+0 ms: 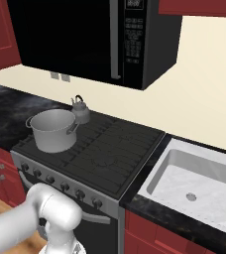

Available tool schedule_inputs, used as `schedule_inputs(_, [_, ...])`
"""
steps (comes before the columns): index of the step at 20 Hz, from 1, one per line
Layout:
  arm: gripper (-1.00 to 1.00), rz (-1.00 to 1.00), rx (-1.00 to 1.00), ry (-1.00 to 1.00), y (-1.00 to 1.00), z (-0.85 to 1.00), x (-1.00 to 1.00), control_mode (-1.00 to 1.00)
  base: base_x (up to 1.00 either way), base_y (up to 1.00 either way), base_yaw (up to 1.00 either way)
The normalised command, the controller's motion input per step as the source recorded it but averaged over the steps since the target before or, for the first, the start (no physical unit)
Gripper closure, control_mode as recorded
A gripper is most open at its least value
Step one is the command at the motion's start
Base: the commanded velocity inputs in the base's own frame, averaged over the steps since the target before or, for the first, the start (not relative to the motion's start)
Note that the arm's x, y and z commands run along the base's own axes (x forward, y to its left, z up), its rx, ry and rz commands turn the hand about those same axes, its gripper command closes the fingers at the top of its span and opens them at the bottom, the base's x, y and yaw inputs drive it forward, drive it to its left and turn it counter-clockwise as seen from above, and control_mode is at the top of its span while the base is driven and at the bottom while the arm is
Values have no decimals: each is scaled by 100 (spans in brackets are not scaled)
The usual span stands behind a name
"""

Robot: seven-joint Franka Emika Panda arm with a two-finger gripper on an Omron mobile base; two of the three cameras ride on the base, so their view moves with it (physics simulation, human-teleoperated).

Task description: Pick the kettle from the cabinet and place it on a stove burner. Then pick the pot from the counter and place it on another stove burner. Finally, turn both burners on.

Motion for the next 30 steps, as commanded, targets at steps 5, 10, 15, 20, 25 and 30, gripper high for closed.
schedule_inputs(5, [-100, 7, 0, -1, -6, -18, 10, -100, 0, 0, 0])
schedule_inputs(10, [-100, 9, 0, -1, -8, -8, 3, -100, 0, 0, 0])
schedule_inputs(15, [-100, 11, 0, -7, 0, 0, 0, -100, 0, 0, 0])
schedule_inputs(20, [-100, 12, 1, -12, -8, 1, 0, -100, 0, 0, 0])
schedule_inputs(25, [-100, 12, 2, -8, -19, 1, 0, -100, 0, 0, 0])
schedule_inputs(30, [-100, 7, 3, -1, -13, 1, 0, -100, 0, 0, 0])
